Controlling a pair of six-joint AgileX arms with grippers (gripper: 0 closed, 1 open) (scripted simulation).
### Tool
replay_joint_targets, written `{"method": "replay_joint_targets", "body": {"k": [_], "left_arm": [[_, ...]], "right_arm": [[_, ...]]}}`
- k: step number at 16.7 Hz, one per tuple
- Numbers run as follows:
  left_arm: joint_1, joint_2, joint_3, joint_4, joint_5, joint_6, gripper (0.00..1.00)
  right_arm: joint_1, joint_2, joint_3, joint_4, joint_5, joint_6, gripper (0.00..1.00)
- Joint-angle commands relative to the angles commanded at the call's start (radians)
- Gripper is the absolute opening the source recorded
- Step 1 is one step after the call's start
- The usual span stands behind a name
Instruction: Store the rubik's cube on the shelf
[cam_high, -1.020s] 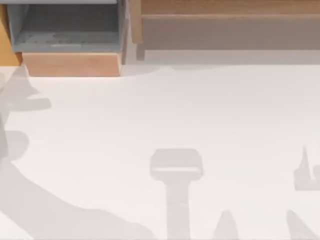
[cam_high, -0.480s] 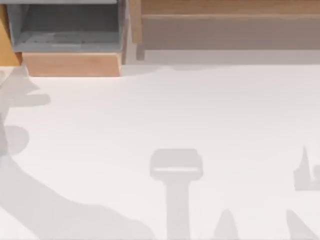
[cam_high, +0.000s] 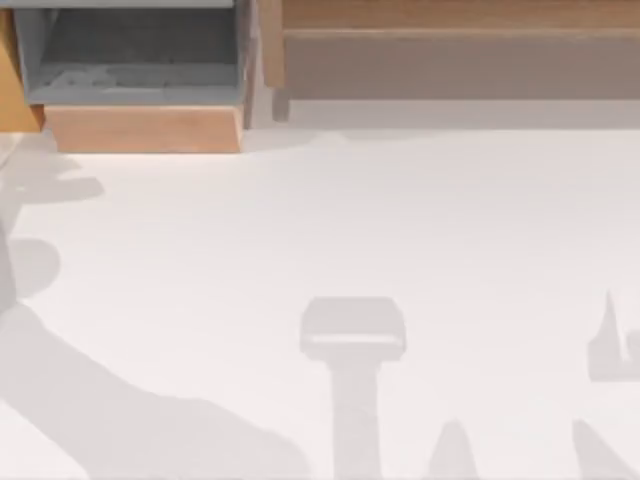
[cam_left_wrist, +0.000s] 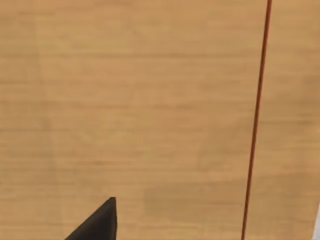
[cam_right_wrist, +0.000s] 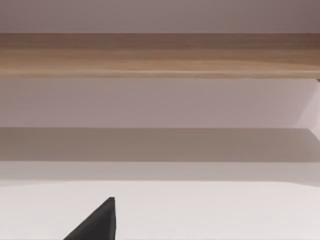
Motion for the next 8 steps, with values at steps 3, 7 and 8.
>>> {"method": "replay_joint_targets", "body": {"k": [3,7,8], "left_arm": [[0.000,0.000,0.000,0.000,0.000,0.000,0.70],[0.000,0.000,0.000,0.000,0.000,0.000,0.40],[0.000,0.000,0.000,0.000,0.000,0.000,0.32]], "right_arm": [[0.000,0.000,0.000,0.000,0.000,0.000,1.00],[0.000,0.000,0.000,0.000,0.000,0.000,1.00],[0.000,0.000,0.000,0.000,0.000,0.000,1.00]]}}
